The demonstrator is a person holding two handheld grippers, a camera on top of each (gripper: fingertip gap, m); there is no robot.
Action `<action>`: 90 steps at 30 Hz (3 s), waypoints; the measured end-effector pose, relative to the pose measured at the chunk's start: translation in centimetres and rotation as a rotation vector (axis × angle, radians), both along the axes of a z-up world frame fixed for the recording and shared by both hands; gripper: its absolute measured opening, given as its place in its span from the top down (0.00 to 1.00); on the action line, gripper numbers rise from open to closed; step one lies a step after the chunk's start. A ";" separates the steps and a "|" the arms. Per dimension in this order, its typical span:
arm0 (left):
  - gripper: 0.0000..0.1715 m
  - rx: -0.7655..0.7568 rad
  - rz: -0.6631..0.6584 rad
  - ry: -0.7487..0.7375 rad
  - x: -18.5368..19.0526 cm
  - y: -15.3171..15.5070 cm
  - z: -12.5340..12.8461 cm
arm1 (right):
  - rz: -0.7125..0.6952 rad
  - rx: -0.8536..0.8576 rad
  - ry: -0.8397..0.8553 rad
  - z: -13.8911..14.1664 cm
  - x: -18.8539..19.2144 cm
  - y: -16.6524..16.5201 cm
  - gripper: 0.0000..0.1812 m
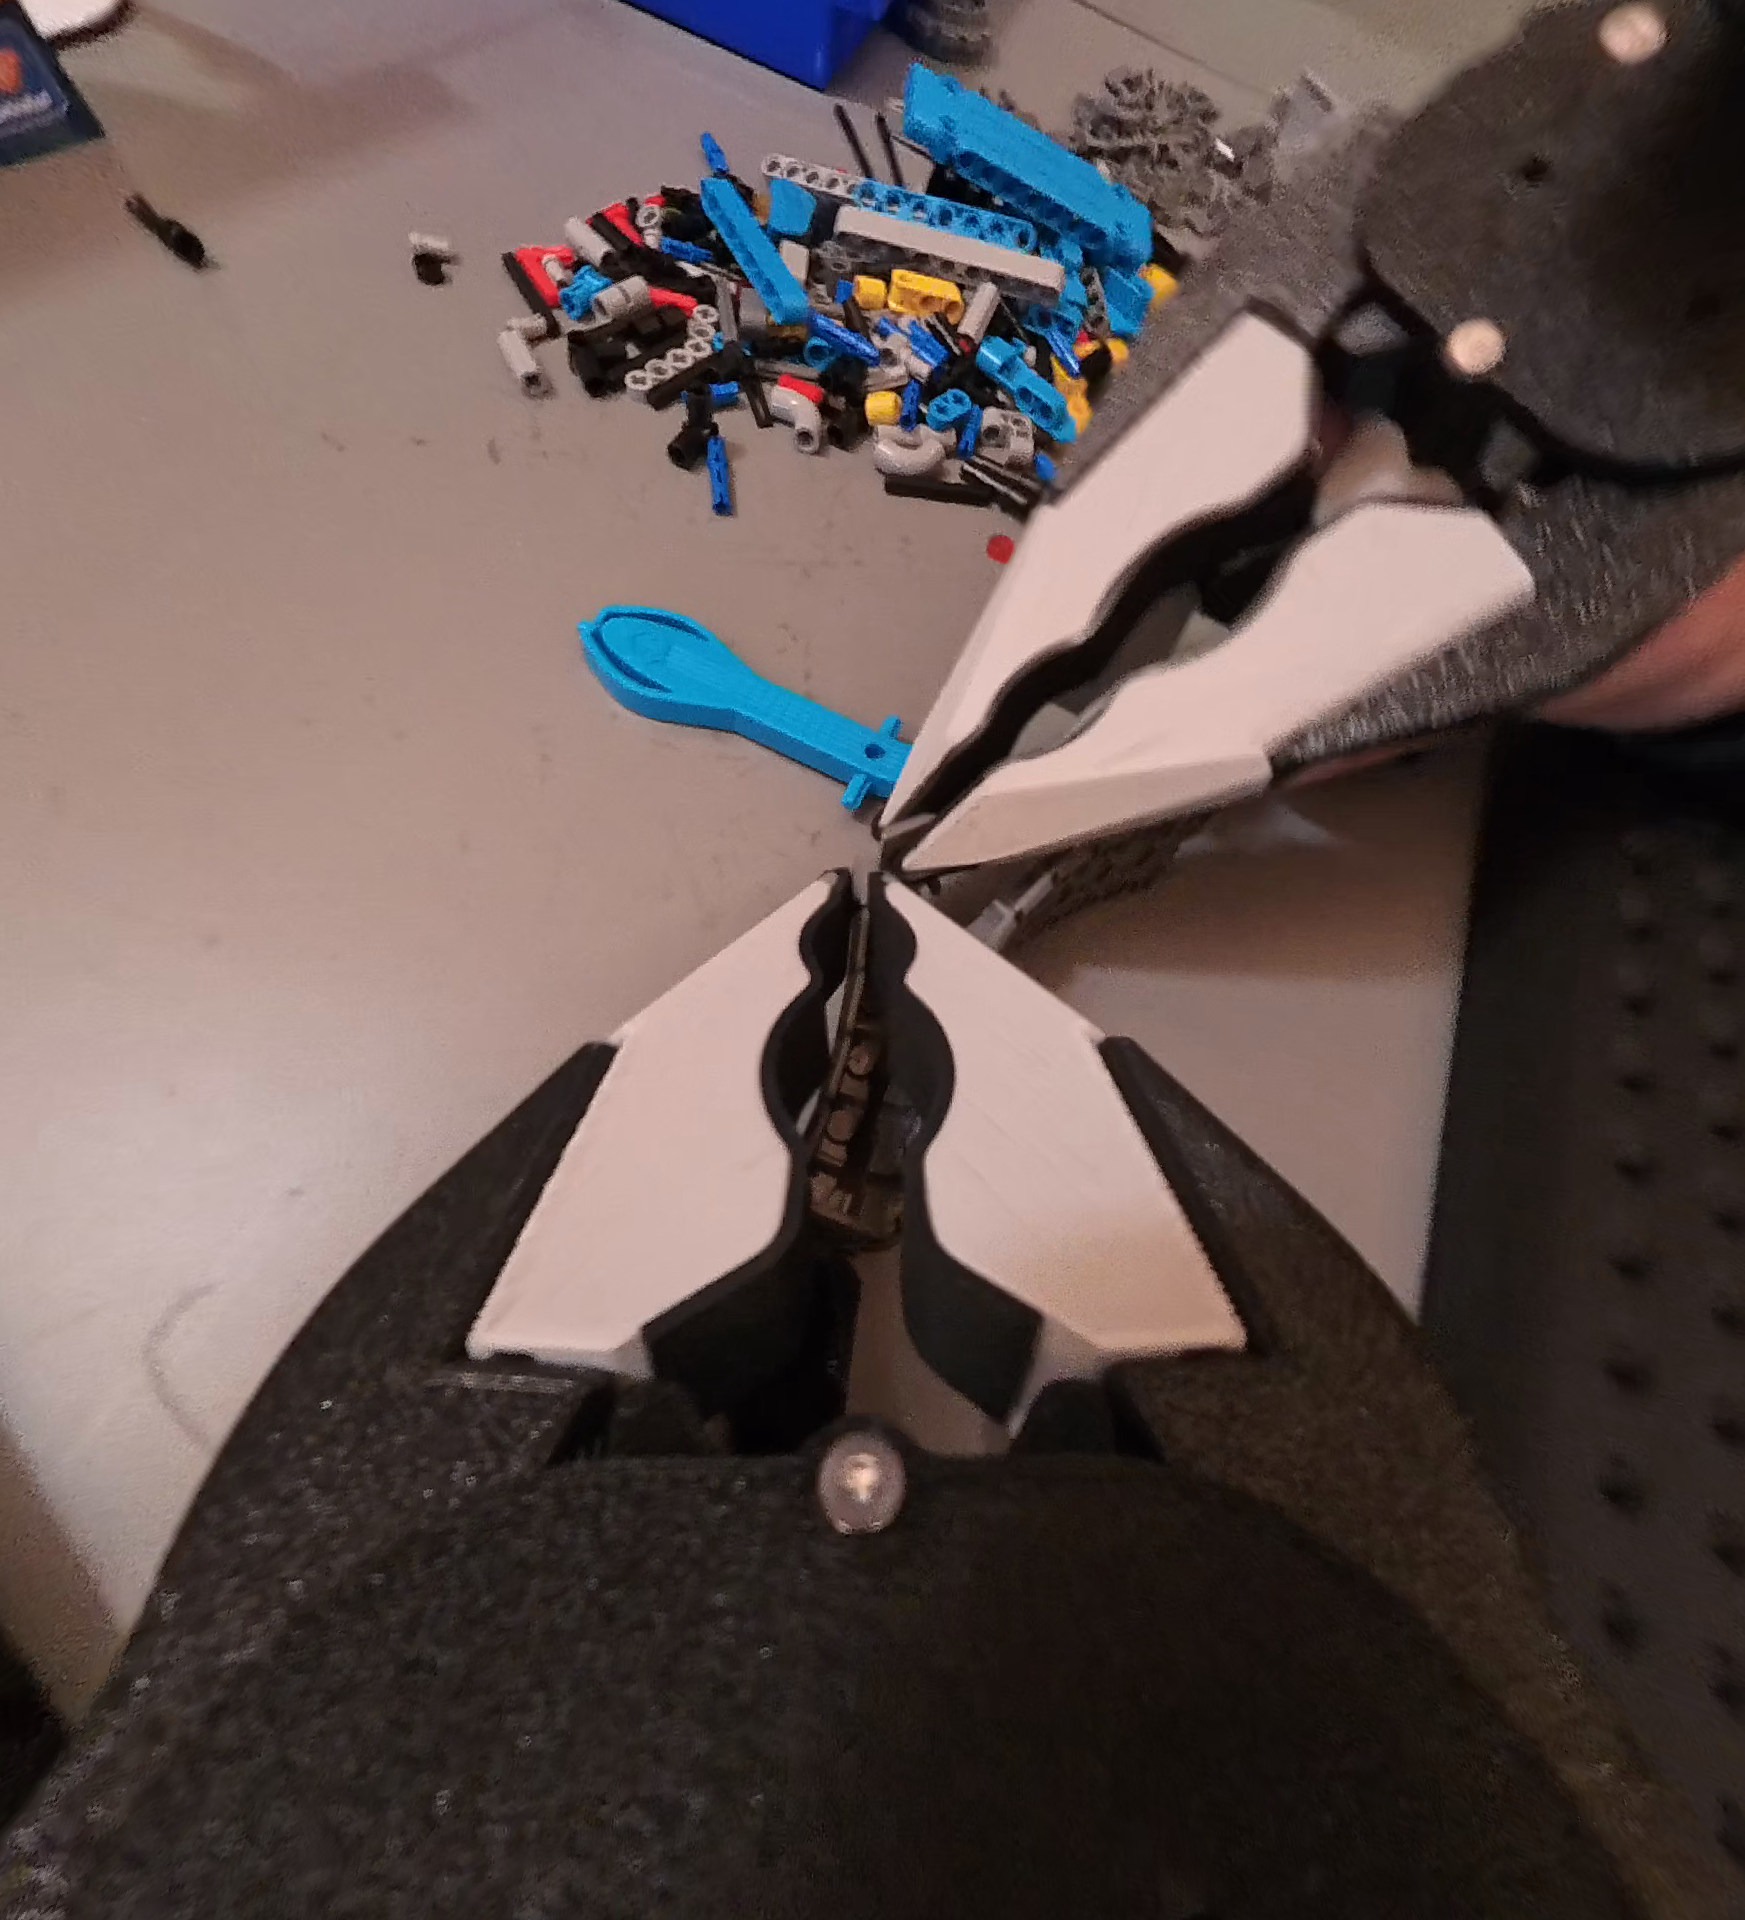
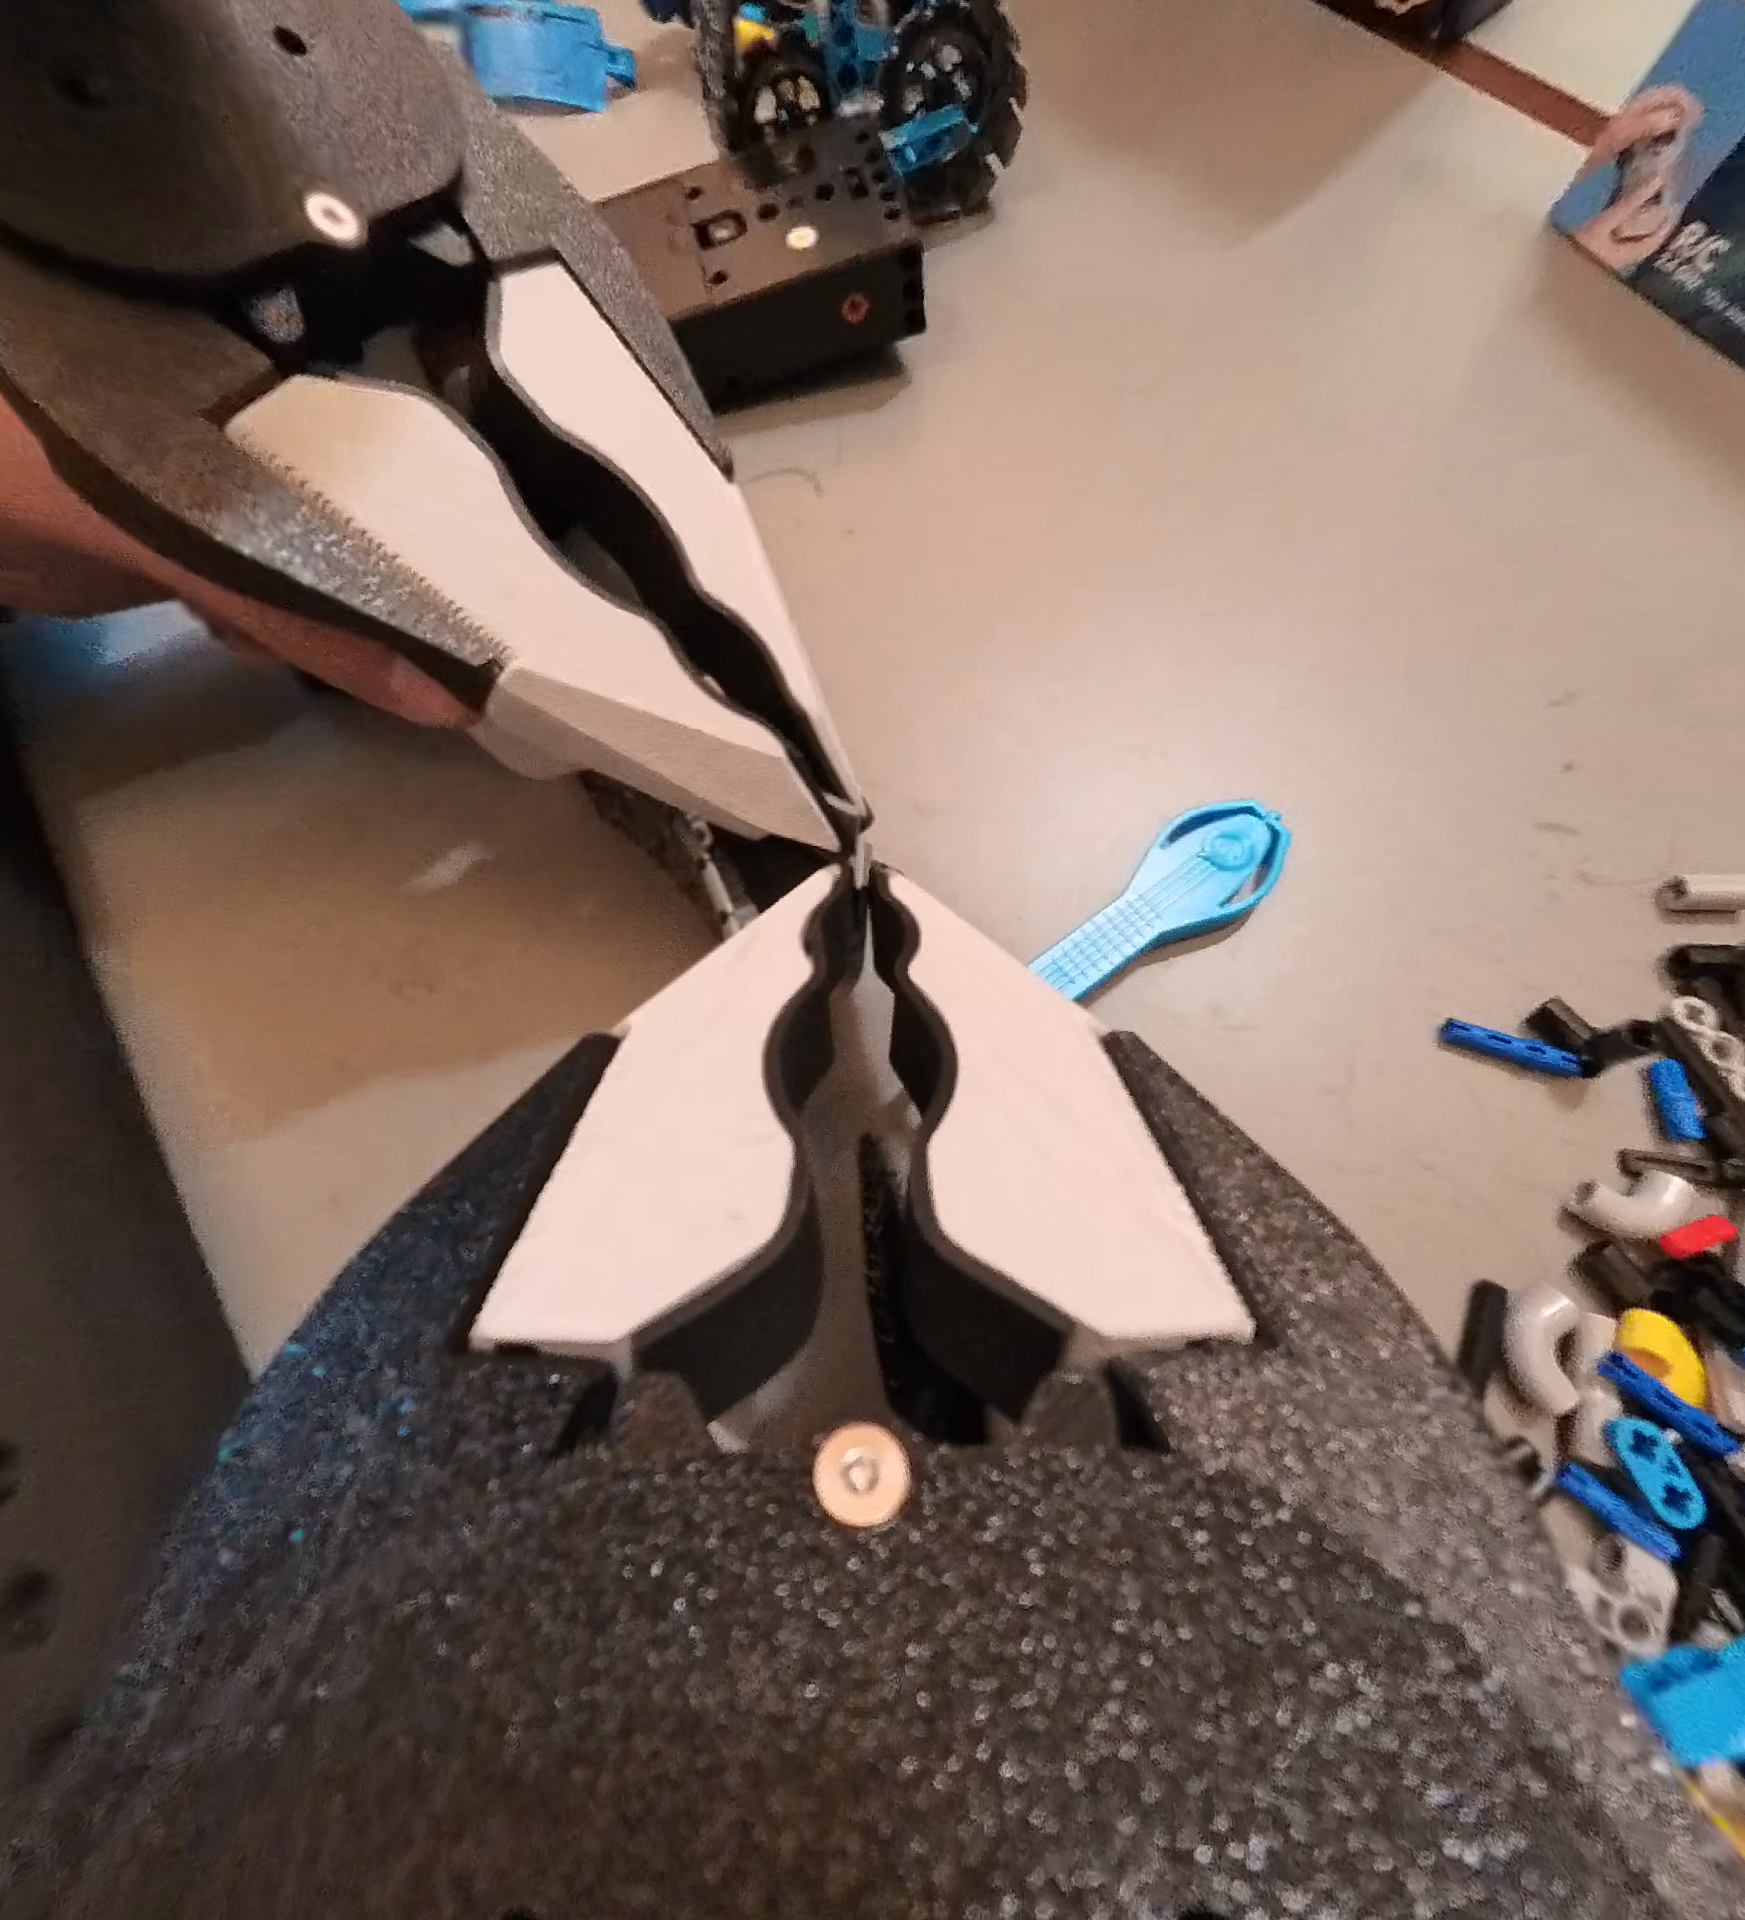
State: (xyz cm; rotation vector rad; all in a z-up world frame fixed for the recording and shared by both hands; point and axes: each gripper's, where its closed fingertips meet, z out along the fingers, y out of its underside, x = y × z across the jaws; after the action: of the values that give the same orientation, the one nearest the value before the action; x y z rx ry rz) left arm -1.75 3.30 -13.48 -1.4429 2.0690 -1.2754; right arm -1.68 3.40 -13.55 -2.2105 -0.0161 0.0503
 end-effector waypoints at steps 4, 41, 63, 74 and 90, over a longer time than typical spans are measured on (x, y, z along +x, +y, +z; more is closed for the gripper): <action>1.00 -0.048 0.068 0.020 0.5 0.6 -0.1 | -0.111 -0.007 -0.117 0.0 0.2 -0.2 1.00; 0.88 0.015 -0.011 -0.073 -0.5 2.6 1.8 | 0.008 -0.003 0.150 3.4 5.7 -7.5 0.79; 0.70 0.604 -0.256 -0.293 -0.4 -2.6 -0.8 | 0.176 -0.092 0.212 -0.9 0.4 -4.3 0.79; 0.97 0.206 -0.279 -0.300 -1.8 -4.3 3.6 | 0.362 0.231 0.256 6.3 -2.7 -4.5 0.75; 0.97 0.067 -0.150 -0.054 -0.9 -2.4 1.0 | 0.180 0.151 -0.090 3.1 -1.7 -1.5 0.85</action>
State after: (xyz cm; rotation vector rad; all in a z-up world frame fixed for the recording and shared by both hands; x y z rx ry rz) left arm -2.63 0.88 -12.51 -1.2314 2.1971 -1.2720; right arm -3.42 1.90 -10.43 -2.0536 -0.2613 0.0480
